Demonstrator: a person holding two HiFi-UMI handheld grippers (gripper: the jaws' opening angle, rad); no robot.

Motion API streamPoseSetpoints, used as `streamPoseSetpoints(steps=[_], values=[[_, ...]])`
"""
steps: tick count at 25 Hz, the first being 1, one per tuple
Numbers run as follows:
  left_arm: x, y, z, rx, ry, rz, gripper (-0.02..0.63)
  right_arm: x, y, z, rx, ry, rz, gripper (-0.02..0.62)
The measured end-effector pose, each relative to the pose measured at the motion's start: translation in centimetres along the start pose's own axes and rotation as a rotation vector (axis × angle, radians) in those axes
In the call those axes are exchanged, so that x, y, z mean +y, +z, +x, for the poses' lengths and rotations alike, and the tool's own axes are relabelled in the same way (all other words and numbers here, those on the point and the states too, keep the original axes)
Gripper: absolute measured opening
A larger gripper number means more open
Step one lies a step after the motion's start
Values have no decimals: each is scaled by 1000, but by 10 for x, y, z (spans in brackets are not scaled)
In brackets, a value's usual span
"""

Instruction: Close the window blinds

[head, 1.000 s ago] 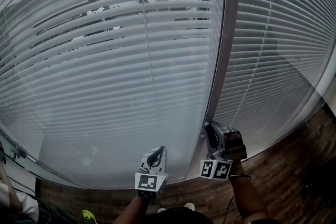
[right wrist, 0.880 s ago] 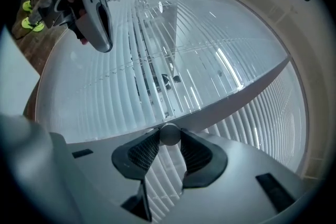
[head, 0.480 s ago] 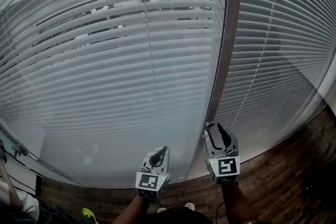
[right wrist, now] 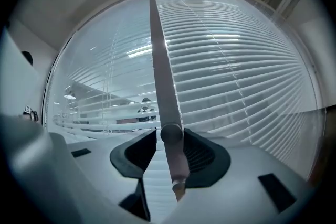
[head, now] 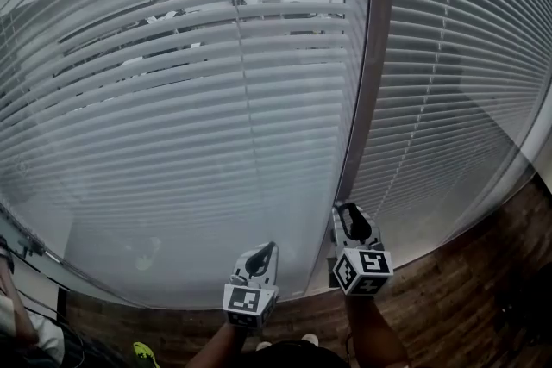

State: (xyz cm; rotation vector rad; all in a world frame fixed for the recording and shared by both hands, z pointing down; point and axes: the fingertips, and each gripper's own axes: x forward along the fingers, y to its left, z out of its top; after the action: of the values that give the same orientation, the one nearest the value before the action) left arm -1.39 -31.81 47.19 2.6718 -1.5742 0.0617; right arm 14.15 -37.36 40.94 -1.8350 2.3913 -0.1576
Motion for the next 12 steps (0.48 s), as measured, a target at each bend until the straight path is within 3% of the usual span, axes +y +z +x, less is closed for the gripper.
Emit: streamPoseSetpoints(steps=[2, 12], values=[[2, 0, -1, 0, 5, 0, 0, -1, 1, 0, -11, 2, 3, 129], [3, 0, -1, -1, 11, 3, 0, 1, 2, 0, -9, 30, -70, 127]])
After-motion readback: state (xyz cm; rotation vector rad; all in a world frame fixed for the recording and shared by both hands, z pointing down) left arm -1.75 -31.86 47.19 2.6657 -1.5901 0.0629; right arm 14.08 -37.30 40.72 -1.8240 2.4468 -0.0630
